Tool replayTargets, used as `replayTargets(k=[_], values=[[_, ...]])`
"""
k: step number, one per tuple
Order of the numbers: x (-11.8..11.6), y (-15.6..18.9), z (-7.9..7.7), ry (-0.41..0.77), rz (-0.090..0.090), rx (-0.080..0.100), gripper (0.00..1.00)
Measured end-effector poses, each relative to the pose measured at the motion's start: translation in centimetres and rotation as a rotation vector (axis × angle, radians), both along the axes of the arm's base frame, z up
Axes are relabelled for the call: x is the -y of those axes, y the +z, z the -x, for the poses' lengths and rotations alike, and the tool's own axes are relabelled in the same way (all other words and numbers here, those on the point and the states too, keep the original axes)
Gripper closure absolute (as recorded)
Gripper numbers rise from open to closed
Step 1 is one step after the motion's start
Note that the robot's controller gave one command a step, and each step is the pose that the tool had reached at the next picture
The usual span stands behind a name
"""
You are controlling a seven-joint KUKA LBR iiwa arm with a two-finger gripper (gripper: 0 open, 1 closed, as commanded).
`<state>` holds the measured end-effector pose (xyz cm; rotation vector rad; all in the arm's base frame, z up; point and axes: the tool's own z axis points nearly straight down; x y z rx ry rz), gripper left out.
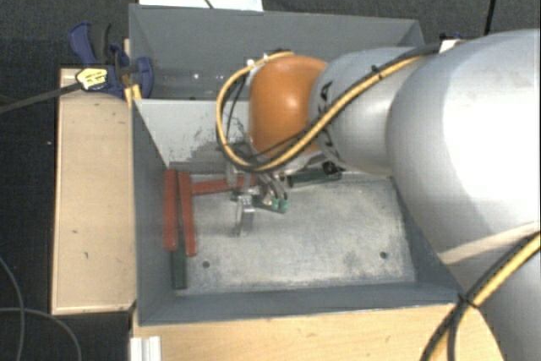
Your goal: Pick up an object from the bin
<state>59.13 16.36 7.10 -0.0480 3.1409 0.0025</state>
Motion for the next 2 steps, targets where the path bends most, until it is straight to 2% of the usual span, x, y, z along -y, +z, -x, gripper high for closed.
replayTargets(k=[1, 2], values=[[5.63, -0.02, 0.58, -0.03, 0.001, 0.002, 1.0], [5.63, -0.02, 0.58, -0.031, 0.001, 0.002, 1.0]])
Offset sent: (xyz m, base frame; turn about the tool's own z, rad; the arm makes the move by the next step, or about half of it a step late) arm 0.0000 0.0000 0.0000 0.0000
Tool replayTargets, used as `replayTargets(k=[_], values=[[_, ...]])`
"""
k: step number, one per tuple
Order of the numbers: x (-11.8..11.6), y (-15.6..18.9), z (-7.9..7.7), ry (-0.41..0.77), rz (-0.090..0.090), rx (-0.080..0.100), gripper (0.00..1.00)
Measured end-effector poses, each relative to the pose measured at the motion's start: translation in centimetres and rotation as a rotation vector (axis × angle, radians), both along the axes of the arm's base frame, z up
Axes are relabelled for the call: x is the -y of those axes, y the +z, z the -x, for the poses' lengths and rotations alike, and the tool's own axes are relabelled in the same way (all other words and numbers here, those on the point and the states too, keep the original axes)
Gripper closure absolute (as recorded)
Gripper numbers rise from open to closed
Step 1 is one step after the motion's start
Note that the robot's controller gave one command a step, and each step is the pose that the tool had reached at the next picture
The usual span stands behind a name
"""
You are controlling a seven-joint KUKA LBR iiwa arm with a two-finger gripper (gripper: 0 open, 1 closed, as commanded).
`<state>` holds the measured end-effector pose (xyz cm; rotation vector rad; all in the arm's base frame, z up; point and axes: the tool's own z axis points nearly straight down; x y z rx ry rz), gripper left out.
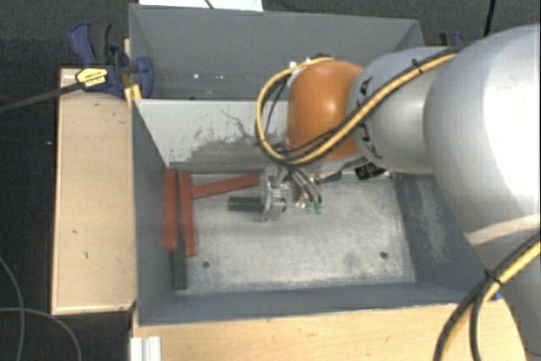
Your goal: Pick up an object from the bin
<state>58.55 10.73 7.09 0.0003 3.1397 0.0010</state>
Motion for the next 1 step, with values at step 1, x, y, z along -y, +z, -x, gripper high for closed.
replayTargets(k=[1], values=[[4.56, 12.9, 0.45, 0.017, 0.0, 0.001, 1.0]])
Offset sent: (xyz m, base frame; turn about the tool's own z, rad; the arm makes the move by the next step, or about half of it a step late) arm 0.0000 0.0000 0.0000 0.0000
